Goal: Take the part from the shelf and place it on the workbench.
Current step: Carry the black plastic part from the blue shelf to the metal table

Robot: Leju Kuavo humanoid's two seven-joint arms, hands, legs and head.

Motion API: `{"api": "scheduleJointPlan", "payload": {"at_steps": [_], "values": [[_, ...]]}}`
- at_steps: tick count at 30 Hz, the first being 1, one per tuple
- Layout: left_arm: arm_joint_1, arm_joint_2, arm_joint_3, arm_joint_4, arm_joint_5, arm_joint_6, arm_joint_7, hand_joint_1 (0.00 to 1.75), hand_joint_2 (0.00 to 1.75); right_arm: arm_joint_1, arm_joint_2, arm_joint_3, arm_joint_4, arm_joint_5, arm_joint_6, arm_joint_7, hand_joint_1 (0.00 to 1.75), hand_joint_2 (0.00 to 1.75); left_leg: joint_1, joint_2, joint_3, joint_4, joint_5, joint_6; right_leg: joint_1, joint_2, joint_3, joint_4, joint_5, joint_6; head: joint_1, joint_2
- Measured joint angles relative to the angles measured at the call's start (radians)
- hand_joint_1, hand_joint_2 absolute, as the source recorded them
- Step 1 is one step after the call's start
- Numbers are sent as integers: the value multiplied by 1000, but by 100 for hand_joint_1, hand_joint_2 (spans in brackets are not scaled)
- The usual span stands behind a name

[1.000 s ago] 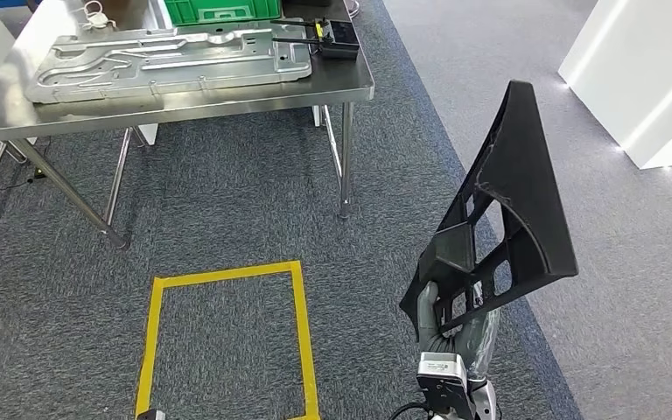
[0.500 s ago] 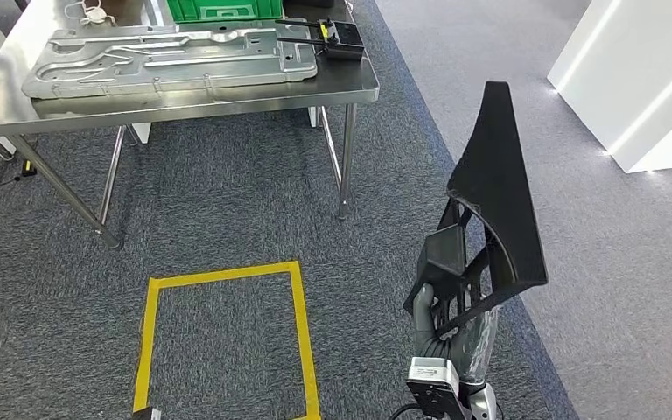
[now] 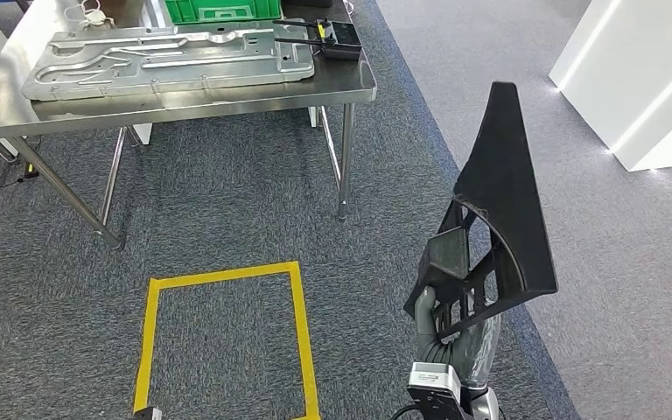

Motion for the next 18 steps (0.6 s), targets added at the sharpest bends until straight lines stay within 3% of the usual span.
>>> {"api": "scheduleJointPlan", "payload": {"at_steps": [11,18], "values": [[0,0,1,0,-8,-3,0,0,175,3,0,5,-1,23,17,13,175,175,1,0,0,0,1,-1,0,0,0,1,0,0,0,0],[-3,-1,2,0,-33,-10,4,0,175,-43,-1,77,26,4,166,23,175,175,1,0,0,0,1,-2,0,0,0,1,0,0,0,0]]}}
